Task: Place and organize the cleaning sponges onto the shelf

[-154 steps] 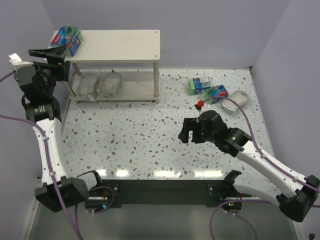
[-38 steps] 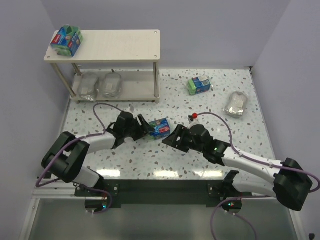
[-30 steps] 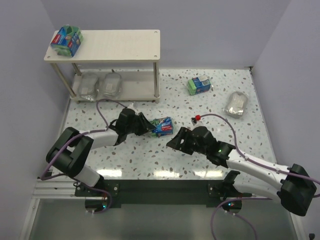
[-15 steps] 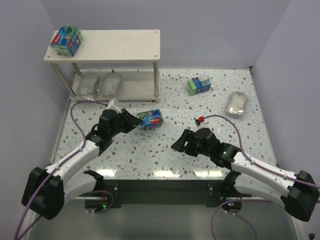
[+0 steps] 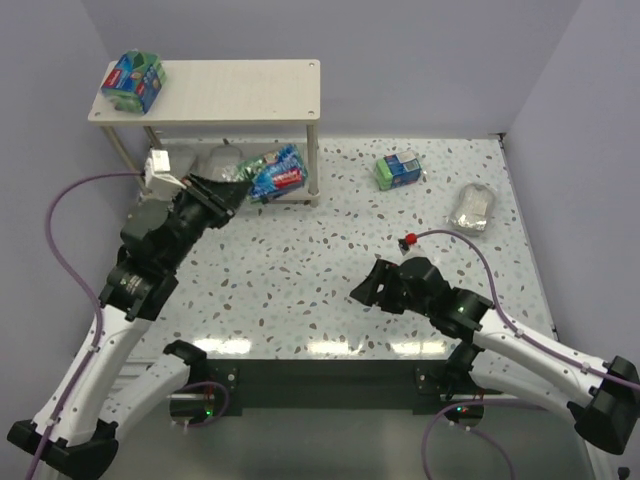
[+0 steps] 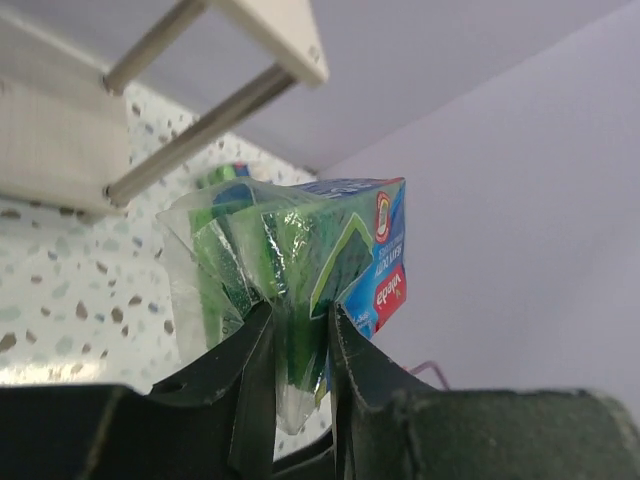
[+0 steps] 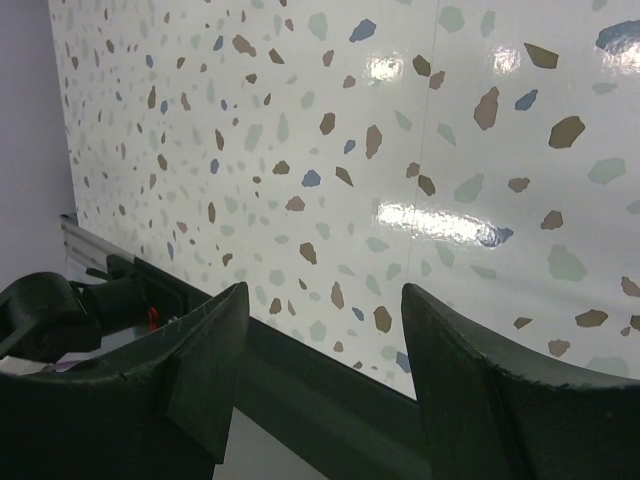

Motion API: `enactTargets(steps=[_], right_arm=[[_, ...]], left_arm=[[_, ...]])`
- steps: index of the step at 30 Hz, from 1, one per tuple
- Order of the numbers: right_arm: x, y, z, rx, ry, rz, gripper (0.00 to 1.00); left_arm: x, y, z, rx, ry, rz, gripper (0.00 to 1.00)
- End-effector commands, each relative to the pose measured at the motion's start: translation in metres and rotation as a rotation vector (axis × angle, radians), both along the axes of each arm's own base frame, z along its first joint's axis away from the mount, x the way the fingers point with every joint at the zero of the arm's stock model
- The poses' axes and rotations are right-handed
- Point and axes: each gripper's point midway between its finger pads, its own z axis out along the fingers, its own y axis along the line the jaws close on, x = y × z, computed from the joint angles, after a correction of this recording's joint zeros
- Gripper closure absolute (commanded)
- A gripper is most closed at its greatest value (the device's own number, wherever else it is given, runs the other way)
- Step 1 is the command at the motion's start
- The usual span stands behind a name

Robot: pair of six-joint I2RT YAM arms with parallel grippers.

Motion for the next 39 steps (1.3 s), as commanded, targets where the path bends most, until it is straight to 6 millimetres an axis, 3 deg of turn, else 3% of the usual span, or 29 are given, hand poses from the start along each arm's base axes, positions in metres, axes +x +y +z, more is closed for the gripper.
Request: enactTargets(steps=[1,3,4,6,8,12,15,20,23,26,39], right_arm=[[0.006,0.001,0.019,0.014,-0.049,0.002,0.34],[0.007,0.002,0.022,0.019,-0.057,0.004,0.34],[0.007,0.002,0.022,0.019,-0.059,0.007,0.34],[0.007,0.002,0.024,0.021,-0.064,0.003,0.34],[0.008,0.001,0.028,0.029,-0.076,0.0,0.34],[0.009,-0.001,0.035,0.038,-0.098,-0.007,0.34],[0.008,-0.004,0.038,0.025,-0.11,-0.001,0.35],[0.007,-0.012,0.042,0.008,-0.131,-0.012,0.34],[0.006,-0.016,0.044,0.009,-0.138,-0.02,0.35],[0.006,-0.018,0.045,0.01,-0.144,-0.025,0.34],[0.005,-0.021,0.046,0.0,-0.145,-0.029,0.34]], left_arm=[[0.019,0.037,0.06,-0.047,-0.062,0.228,1.0],[0.032,0.048,0.096,-0.082,-0.13,0.304,1.0],[0.04,0.064,0.104,-0.101,-0.14,0.41,1.0],[0.054,0.079,0.125,-0.168,-0.169,0.514,1.0],[0.065,0.103,0.133,-0.231,-0.185,0.646,1.0],[0.099,0.125,0.149,-0.341,-0.204,0.761,1.0],[0.129,0.14,0.149,-0.38,-0.157,0.815,1.0],[0.156,0.16,0.153,-0.468,-0.178,0.84,1.0],[0.177,0.166,0.146,-0.469,-0.094,0.878,1.0],[0.187,0.166,0.126,-0.455,-0.026,0.892,1.0],[0.219,0.164,0.083,-0.447,0.106,0.935,1.0]])
